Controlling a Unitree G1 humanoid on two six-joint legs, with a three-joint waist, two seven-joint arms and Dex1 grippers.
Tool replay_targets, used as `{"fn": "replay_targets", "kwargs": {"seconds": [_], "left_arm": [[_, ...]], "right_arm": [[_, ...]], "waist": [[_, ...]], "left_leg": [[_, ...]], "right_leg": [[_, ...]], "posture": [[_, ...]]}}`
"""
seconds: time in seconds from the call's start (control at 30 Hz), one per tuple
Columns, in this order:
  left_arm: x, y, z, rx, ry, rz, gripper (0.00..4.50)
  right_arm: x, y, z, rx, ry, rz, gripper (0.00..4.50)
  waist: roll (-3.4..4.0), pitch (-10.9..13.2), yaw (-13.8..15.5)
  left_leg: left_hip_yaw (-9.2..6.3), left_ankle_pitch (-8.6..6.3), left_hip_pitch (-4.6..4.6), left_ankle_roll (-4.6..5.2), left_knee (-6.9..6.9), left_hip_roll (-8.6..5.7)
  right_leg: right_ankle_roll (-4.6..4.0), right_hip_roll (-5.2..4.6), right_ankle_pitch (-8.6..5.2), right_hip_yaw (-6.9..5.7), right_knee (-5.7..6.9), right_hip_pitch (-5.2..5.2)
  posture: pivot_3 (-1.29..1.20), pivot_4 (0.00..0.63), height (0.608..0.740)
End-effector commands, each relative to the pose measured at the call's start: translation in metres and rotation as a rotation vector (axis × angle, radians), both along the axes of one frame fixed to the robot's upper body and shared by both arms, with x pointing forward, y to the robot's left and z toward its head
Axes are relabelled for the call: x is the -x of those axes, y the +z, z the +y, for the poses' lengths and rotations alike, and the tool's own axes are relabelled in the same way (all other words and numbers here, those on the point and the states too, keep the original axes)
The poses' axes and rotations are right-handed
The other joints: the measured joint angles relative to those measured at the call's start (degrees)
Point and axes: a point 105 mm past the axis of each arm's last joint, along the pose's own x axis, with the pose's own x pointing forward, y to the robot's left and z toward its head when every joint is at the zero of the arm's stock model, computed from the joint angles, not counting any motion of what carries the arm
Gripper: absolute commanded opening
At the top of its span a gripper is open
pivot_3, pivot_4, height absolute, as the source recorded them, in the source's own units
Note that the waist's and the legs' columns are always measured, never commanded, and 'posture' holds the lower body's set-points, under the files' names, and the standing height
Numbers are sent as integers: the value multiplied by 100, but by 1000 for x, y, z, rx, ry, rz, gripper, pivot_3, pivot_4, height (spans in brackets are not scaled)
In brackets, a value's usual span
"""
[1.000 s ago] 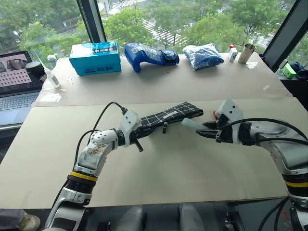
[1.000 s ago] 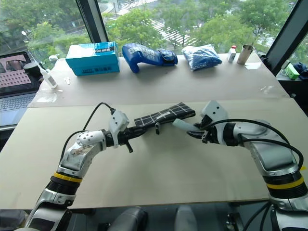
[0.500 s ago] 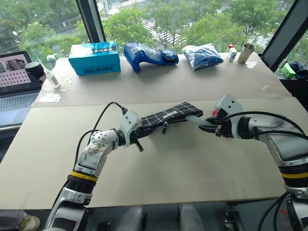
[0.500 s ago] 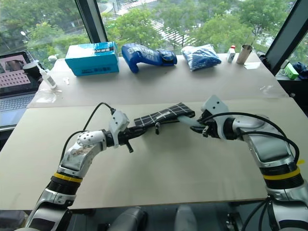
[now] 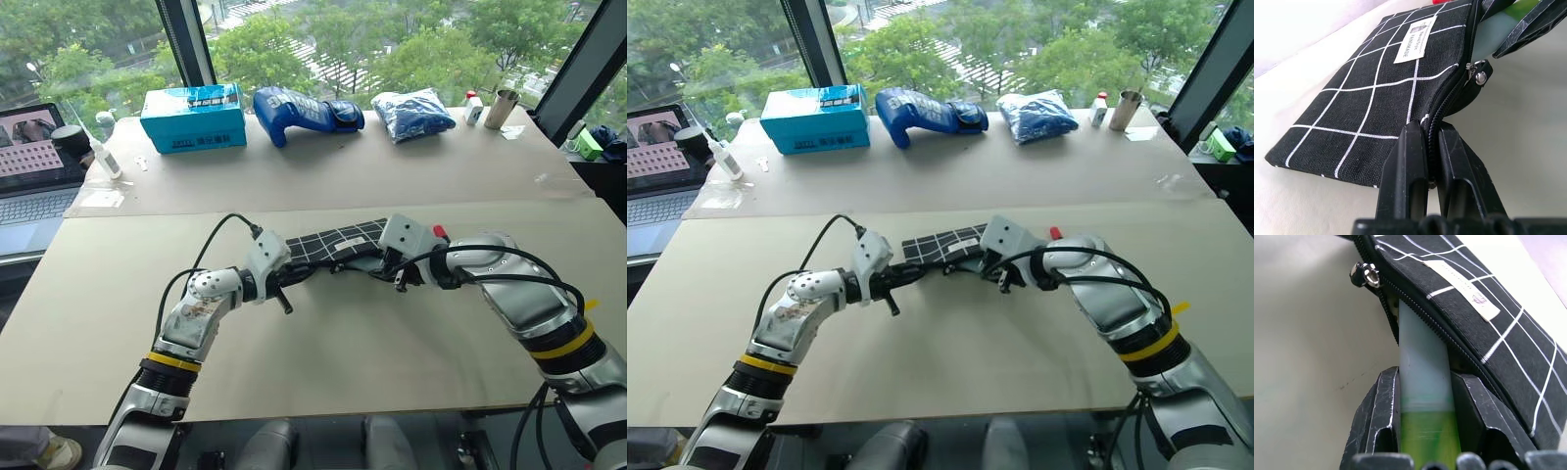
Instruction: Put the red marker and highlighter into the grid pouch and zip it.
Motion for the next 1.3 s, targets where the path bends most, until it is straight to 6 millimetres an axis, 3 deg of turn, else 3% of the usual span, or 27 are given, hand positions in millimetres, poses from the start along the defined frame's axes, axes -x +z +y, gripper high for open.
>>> {"fn": "replay_targets", "kwargs": {"seconds": [0.03,0.23,0.4,0.67,0.8,0.97,1.03,1.1,1.3], "left_arm": [[1,16,-6,22,-32,-61,0],[1,17,-7,24,-35,-61,0],[2,17,-8,31,-41,-60,0],[4,18,-11,44,-55,-57,0],[3,19,-11,48,-52,-56,0],[3,19,-11,51,-50,-53,0],[3,19,-10,56,-45,-52,0],[3,19,-10,58,-42,-51,0],[2,21,-10,83,-33,-41,0]], "right_arm": [[-1,7,9,97,91,-114,1065],[-9,27,21,80,128,-224,1065],[10,36,49,-33,292,-263,1065],[10,11,43,146,373,-302,1065],[0,11,30,224,347,-345,1065],[-5,15,30,205,318,-374,1065],[-2,19,33,162,326,-361,2075],[2,23,35,129,340,-352,2459],[-4,42,18,69,252,-365,4468]], "waist": [[0,0,-4],[0,0,-35],[0,0,-48],[0,0,-49],[0,0,-49],[0,0,-53],[0,0,-52],[0,0,-50],[0,0,-49]], "left_leg": [[0,0,0,0,0,0],[0,1,0,-2,0,1],[0,1,0,-2,0,2],[0,1,1,-2,0,0],[0,2,1,-3,0,0],[0,2,1,-3,0,2],[0,2,1,-3,0,2],[0,2,1,-3,0,1],[0,2,1,-3,0,1]], "right_leg": [[0,0,0,0,0,0],[0,1,0,0,3,-2],[0,1,0,0,6,-4],[0,1,0,0,13,-4],[0,2,0,-1,13,-4],[0,3,0,0,13,-6],[0,3,0,0,14,-6],[0,2,0,0,14,-5],[0,2,0,0,12,-4]], "posture": [[0,150,740],[0,150,740],[0,150,740],[0,150,740],[0,150,740],[0,150,740],[0,150,740],[0,150,740],[0,150,740]]}}
